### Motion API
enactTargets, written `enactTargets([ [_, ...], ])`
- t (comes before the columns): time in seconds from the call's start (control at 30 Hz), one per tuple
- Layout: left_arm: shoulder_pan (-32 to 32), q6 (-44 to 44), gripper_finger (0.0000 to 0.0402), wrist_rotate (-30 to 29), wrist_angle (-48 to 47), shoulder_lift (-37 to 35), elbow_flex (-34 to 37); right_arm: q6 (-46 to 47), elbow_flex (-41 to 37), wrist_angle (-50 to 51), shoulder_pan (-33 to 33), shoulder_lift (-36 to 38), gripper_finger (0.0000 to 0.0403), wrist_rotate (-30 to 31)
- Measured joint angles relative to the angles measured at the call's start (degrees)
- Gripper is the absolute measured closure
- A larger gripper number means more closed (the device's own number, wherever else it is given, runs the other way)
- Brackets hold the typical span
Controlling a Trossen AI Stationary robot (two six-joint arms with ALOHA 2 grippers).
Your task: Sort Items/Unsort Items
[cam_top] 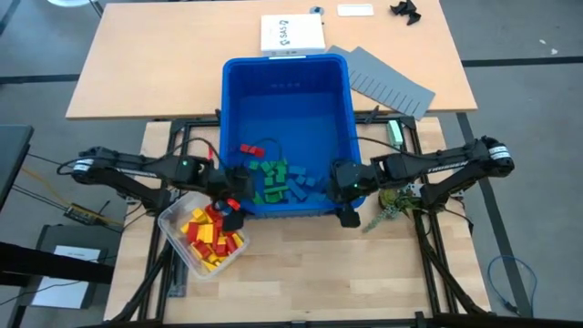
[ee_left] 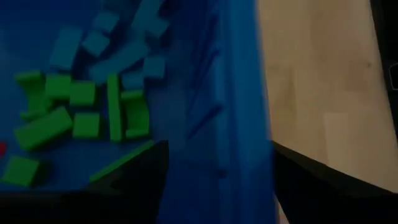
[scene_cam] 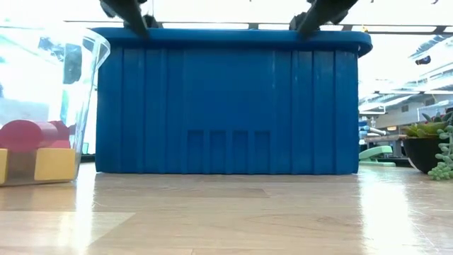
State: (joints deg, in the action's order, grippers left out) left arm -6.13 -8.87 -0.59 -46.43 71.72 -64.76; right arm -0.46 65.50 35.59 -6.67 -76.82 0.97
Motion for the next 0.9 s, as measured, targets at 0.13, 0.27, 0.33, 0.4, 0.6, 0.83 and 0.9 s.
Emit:
enactTargets([
  [0.13, -0.06, -0.99, 0.0144, -1.13, 1.18, -0.07, 4.41, 0.91, -3.22, -0.30, -0.09, -0.18, 0.0096, 1.06],
  [0.27, -0.06, -1.83, 0.0176, -1.08, 5.14, 0.17, 7.49, 0.93, -5.84, -0.90, 0.22, -0.92, 0.0107, 3.74],
  [0.33, -0.10, -2.01, 0.0202, -0.96, 6.07, 0.16, 7.68, 0.85, -5.88, -1.96, 0.35, -1.22, 0.0132, 3.63],
  [0.4, -0.11, -3.08, 0.0234, -0.95, 6.04, 0.34, 7.00, 0.79, -5.33, -1.81, 0.35, -1.23, 0.0175, 3.52],
  [0.6, -0.24, 0.18, 0.0298, -3.37, -0.50, 0.46, -0.54, -0.36, 1.78, 4.47, -0.25, -0.61, 0.0239, -0.11],
  [0.83, -0.29, -0.78, 0.0302, -0.53, -10.36, 0.66, -11.82, 2.81, 10.56, 9.50, -0.01, -0.60, 0.0240, -5.04],
  [0.9, 0.04, -0.88, 0.0303, 0.00, -12.86, 0.68, -14.94, 2.43, 13.12, 10.24, 0.59, -0.59, 0.0240, -5.77],
])
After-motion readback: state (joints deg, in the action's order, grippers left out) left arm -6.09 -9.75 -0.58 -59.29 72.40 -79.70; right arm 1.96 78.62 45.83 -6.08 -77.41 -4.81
